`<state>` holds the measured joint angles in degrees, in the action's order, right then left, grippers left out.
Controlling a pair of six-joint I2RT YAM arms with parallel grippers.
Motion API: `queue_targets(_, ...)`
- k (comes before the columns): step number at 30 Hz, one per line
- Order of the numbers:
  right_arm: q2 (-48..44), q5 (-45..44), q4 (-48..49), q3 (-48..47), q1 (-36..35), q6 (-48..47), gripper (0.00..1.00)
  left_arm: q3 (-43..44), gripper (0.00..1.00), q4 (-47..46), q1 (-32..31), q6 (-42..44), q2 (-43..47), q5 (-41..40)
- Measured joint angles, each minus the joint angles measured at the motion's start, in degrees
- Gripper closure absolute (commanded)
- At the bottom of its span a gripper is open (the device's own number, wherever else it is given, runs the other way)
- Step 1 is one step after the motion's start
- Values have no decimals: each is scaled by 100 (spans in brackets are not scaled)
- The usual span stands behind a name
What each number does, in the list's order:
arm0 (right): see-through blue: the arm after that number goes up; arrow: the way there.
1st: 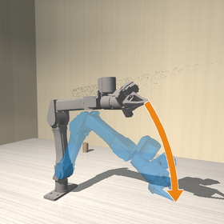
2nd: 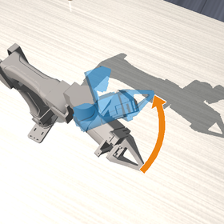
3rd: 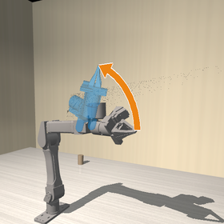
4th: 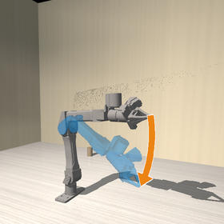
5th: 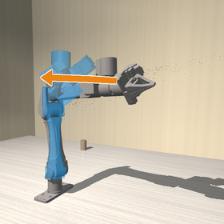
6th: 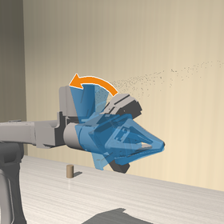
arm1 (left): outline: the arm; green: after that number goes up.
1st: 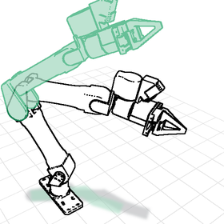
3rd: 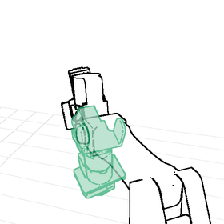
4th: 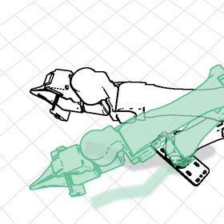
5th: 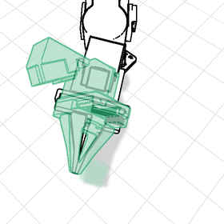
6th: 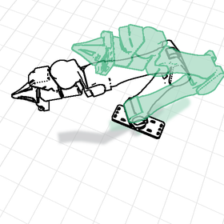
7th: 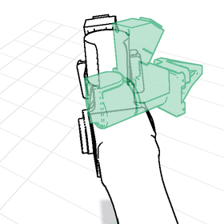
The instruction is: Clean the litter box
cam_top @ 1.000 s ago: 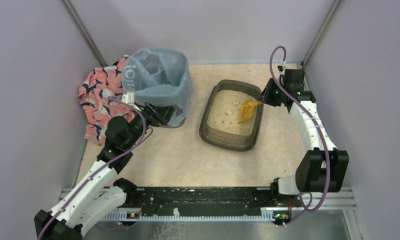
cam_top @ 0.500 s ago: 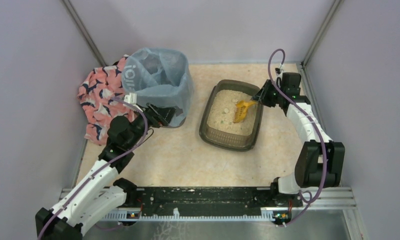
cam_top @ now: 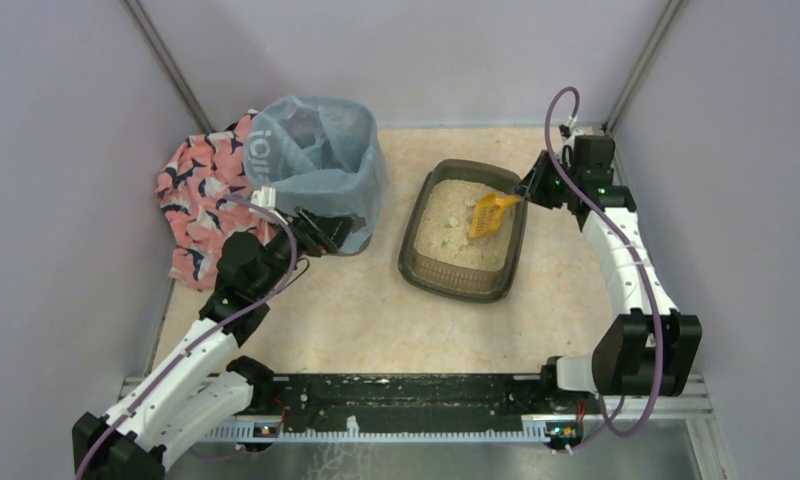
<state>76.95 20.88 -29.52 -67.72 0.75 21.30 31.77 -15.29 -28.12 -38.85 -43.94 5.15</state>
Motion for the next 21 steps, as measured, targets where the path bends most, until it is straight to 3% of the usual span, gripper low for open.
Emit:
queue_targets(9,-72,-24,-35,-76,-72,-61,100,-44,1,-46,0,-50,-4,44)
queue_targets(21,564,201,671,201,-247,96,100,-52,1,4,0,-35,63,17)
